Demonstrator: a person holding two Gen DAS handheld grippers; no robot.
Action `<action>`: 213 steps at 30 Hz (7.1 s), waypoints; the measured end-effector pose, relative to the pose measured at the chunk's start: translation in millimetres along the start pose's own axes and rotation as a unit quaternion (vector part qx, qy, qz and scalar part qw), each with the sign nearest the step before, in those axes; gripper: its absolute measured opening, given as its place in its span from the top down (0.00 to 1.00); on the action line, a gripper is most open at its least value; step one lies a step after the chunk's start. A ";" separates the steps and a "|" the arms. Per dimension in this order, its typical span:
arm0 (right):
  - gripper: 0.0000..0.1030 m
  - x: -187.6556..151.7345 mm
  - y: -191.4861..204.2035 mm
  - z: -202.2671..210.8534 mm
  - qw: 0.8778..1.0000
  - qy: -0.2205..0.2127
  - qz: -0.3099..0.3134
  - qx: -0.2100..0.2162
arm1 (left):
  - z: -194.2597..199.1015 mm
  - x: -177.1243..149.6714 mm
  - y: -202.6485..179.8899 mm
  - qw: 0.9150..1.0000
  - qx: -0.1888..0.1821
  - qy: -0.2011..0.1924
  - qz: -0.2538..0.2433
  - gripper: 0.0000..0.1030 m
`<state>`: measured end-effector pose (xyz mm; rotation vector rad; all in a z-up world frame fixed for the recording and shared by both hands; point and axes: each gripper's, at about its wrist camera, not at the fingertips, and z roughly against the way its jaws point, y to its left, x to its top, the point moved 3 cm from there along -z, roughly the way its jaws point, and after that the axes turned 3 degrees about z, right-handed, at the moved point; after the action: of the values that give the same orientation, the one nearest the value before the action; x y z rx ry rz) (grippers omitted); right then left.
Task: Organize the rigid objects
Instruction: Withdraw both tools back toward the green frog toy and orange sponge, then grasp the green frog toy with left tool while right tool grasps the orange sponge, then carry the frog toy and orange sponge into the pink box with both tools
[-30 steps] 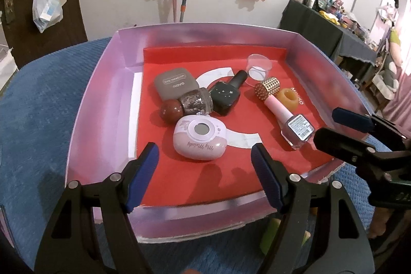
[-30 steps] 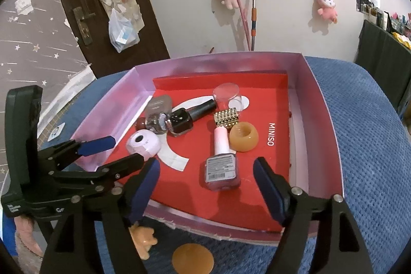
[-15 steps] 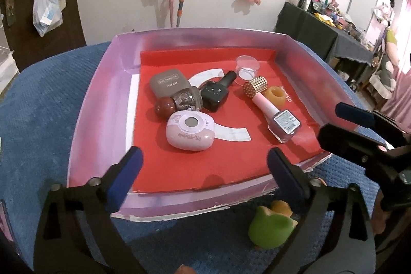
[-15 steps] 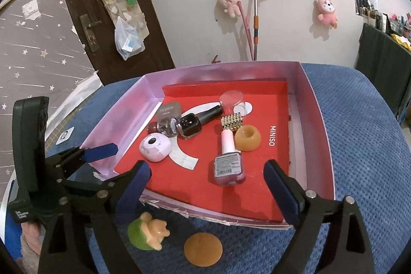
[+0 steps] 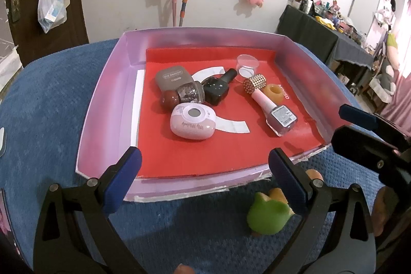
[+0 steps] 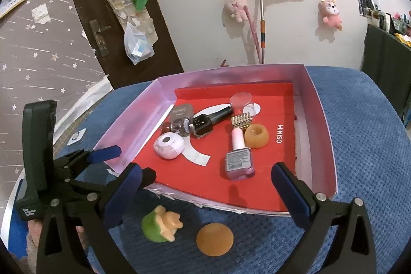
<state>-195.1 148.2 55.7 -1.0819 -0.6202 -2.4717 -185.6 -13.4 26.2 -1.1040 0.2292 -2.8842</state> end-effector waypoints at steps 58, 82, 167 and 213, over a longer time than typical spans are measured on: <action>0.49 -72.5 -1.6 24.0 0.998 0.027 0.028 -0.049 | 36.8 -62.9 -26.6 0.999 -0.051 -0.007 -0.017 0.10; 0.59 -75.7 4.0 -16.2 0.995 0.080 0.060 -0.020 | -6.1 -68.2 -38.6 0.997 -0.044 0.030 -0.049 0.18; 0.61 -6.0 18.1 -1.8 0.997 0.041 0.042 0.044 | 32.5 -3.3 -12.6 0.995 -0.082 -0.044 -0.046 0.61; 0.61 -12.2 -5.1 -75.4 0.992 0.121 0.023 0.023 | -42.7 2.7 -0.3 0.994 -0.086 0.063 -0.032 0.61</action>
<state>-234.5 114.6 -0.6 -0.7555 -0.5680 -2.4832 -216.1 -8.1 -3.4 -0.9698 0.4646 -3.0434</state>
